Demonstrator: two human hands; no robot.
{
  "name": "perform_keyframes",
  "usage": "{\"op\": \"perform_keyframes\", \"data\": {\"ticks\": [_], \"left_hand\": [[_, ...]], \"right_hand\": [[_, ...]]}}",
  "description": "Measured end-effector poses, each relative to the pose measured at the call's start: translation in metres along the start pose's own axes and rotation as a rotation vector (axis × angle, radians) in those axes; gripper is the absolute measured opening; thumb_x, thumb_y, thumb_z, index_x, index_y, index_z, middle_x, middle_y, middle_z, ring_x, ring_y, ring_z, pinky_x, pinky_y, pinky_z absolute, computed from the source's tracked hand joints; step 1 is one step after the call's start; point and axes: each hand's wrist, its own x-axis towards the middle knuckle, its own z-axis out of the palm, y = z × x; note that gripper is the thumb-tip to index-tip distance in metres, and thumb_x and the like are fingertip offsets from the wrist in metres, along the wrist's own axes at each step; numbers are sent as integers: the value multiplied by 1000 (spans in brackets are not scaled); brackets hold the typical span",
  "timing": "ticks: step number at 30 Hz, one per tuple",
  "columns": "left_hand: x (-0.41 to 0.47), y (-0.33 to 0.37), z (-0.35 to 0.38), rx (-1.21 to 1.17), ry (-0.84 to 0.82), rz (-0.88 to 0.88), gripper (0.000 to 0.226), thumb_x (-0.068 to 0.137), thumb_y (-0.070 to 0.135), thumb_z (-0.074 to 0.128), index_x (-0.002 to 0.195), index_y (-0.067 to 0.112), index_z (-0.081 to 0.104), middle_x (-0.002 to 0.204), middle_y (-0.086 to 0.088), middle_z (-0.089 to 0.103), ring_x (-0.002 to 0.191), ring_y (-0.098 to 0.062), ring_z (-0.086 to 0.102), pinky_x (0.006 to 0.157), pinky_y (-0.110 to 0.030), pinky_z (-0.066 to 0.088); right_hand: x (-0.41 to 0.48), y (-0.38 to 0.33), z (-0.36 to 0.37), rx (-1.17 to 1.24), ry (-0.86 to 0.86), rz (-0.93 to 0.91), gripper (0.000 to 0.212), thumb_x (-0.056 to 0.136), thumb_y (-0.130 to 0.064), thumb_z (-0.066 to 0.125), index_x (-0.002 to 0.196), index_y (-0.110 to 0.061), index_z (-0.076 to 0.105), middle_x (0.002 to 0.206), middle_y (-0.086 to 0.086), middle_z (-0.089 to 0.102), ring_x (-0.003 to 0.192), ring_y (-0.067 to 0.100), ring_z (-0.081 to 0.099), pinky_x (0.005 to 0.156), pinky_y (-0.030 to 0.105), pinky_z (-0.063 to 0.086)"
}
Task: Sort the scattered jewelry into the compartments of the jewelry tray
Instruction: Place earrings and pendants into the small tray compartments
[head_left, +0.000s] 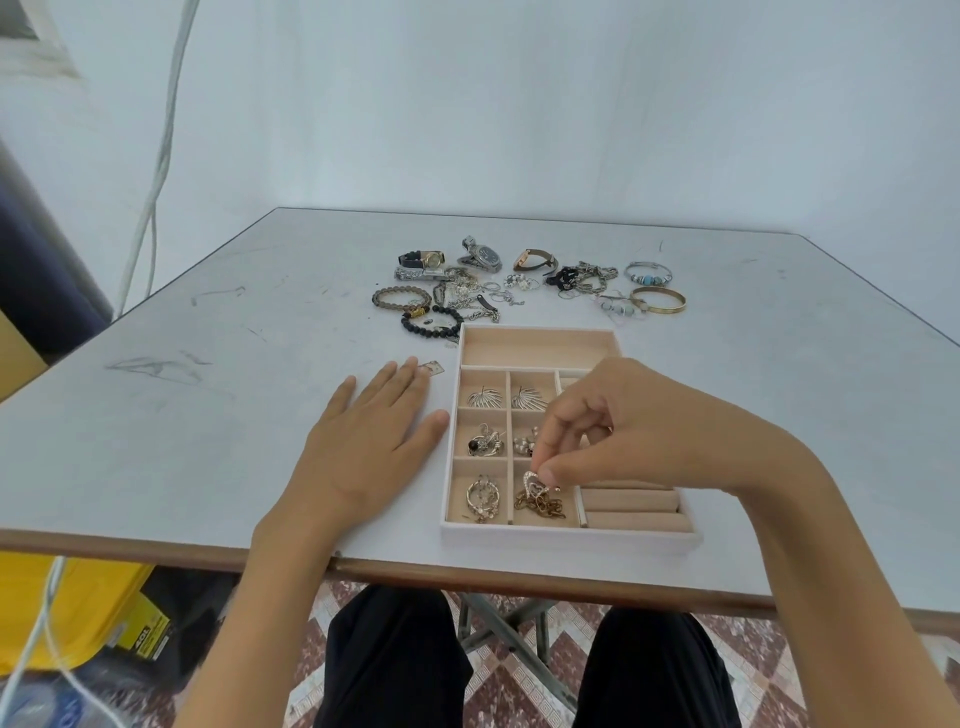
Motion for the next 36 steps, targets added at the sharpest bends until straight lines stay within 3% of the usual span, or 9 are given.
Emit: {"op": "perform_keyframes", "data": {"ticks": [7,11,17,20,24,28,32,36], "left_hand": [[0,0,0,3,-1,-6,81,80,64,-2,153,28,5,159,16,-2,144,2,-6,120,-30,-5],[0,0,0,6,4,0,92,71,67,-11,153,29,4,159,16,-3,144,2,-6,119,-30,-5],[0,0,-1,0,-3,-5,77,83,61,1,153,29,5,159,16,-3,144,1,-6,120,-30,-5],[0,0,-1,9,-10,-5,76,84,60,2,153,28,5,159,16,-3,145,1,-6,120,-31,-5],[0,0,-2,23,-22,-10,63,97,56,9,153,27,4,159,15,-3,145,1,-7,120,-32,-4],[-1,1,-3,31,-33,-10,75,85,60,0,153,27,3,159,15,-4,145,1,-7,120,-31,-5],[-1,2,-3,52,-51,-12,67,93,58,1,153,27,0,159,14,-6,145,0,-9,120,-32,-5],[0,2,-3,50,-54,-10,73,87,59,-2,153,27,0,159,15,-7,144,0,-9,120,-32,-6]], "right_hand": [[1,-8,11,-348,34,64,3,78,-28,73,79,-28,76,70,-14,71,57,-10,52,54,14,31],[1,-15,16,-482,75,75,5,77,-33,72,81,-33,75,71,-18,69,61,-4,51,55,16,36],[0,-20,17,-493,47,85,6,73,-34,77,79,-32,75,57,-24,59,58,-12,51,50,12,32],[1,-21,18,-500,43,92,6,74,-33,77,77,-30,73,67,-20,66,56,-7,51,51,14,31],[3,-23,22,-548,55,101,3,77,-29,74,79,-29,71,78,-15,68,72,-2,56,54,15,32],[1,-24,25,-599,97,86,3,77,-26,72,79,-29,72,80,-15,67,85,5,60,64,23,43],[-3,-25,23,-603,109,63,11,78,-24,64,81,-28,74,78,-16,67,85,6,61,73,29,52],[-4,-22,21,-569,107,46,13,80,-25,64,84,-30,75,78,-18,68,78,0,58,66,22,49]]}}
